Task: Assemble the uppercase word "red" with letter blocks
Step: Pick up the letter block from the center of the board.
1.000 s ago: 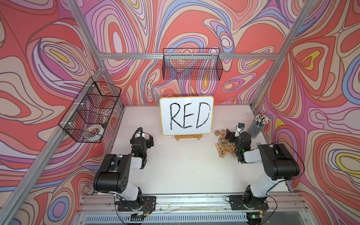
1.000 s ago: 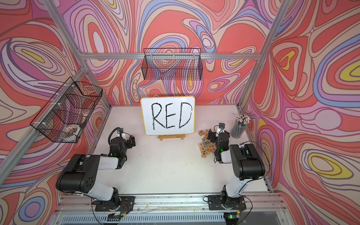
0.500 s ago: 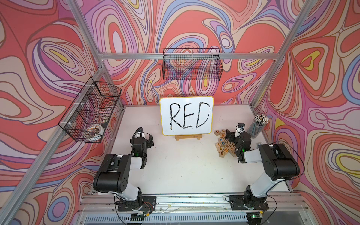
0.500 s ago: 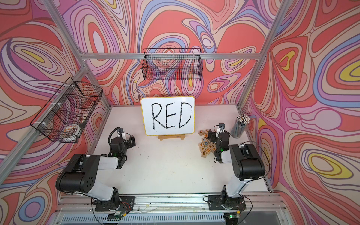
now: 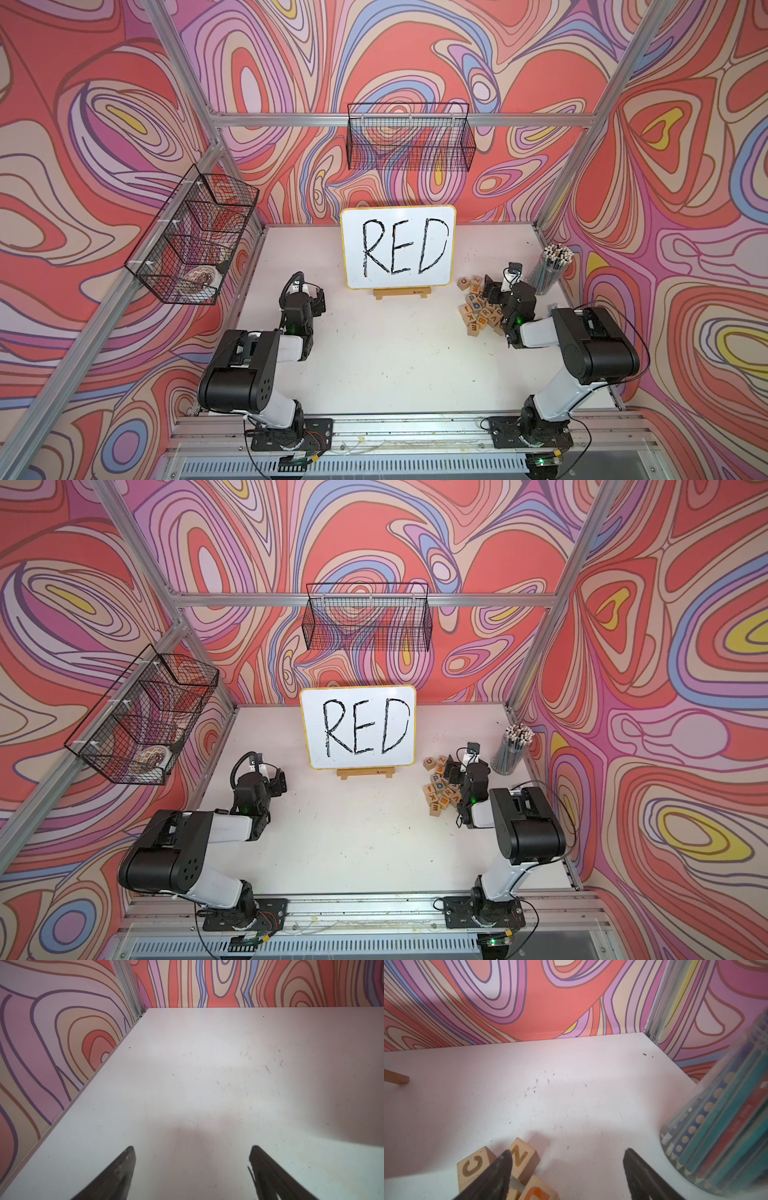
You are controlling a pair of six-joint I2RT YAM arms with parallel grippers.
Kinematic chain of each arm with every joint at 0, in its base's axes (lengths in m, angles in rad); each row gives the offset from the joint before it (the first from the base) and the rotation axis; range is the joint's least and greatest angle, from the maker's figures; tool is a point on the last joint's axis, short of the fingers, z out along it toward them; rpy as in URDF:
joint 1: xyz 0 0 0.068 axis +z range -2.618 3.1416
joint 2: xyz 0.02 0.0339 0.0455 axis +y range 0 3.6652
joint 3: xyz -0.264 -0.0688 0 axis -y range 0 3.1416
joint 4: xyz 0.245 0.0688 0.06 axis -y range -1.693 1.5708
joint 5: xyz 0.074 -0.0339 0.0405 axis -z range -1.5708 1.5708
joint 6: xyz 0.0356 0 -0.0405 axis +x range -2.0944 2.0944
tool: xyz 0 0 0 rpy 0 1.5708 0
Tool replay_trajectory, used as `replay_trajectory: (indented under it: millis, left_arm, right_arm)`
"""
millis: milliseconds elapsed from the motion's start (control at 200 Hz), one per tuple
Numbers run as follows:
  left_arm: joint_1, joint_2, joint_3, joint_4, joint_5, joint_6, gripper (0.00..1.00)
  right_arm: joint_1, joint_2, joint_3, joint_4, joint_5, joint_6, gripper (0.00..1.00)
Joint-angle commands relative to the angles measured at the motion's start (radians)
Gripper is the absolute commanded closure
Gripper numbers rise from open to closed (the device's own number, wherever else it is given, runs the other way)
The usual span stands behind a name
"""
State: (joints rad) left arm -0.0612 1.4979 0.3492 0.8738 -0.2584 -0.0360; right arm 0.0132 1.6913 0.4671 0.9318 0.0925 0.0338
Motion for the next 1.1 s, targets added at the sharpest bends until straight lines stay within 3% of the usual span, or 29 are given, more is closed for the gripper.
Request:
replay_trajectory:
  millis: [0, 50, 135, 361, 446, 511, 556, 791, 926, 1092]
  left_arm:
    - [-0.035, -0.135, -0.016, -0.035, -0.121, 0.008, 0.16]
    - [-0.039, -0.214, 0.018, -0.151, -0.122, 0.009, 0.16]
    - [-0.076, -0.312, 0.110, -0.338, -0.216, -0.003, 0.17]
    - [-0.271, -0.485, 0.325, -0.685, -0.286, -0.052, 0.20]
    - [-0.304, -0.520, 0.379, -0.820, -0.208, -0.128, 0.20]
    - [-0.312, -0.536, 0.403, -0.901, -0.075, -0.168, 0.20]
    - [-0.343, -0.542, 0.424, -0.961, -0.068, -0.184, 0.21]
    - [-0.505, -0.549, 0.470, -1.091, 0.070, -0.179, 0.21]
    - [-0.538, -0.534, 0.492, -1.116, 0.085, -0.153, 0.22]
    - [-0.539, -0.563, 0.416, -1.027, 0.076, -0.141, 0.21]
  right_arm:
    - [-0.001, -0.078, 0.090, -0.217, -0.009, -0.014, 0.21]
    - [-0.001, -0.125, 0.157, -0.363, -0.014, -0.018, 0.24]
    - [0.006, -0.180, 0.270, -0.597, -0.033, 0.009, 0.29]
    - [0.128, -0.287, 0.452, -1.046, -0.058, 0.072, 0.37]
    - [0.152, -0.317, 0.510, -1.186, -0.070, 0.106, 0.41]
    - [0.153, -0.341, 0.542, -1.275, -0.091, 0.140, 0.42]
    - [0.153, -0.359, 0.561, -1.336, -0.104, 0.149, 0.44]
    - [0.153, -0.378, 0.589, -1.506, -0.108, 0.182, 0.47]
    - [0.153, -0.324, 0.563, -1.527, -0.088, 0.195, 0.51]
    - [0.153, -0.276, 0.547, -1.543, -0.078, 0.213, 0.57]
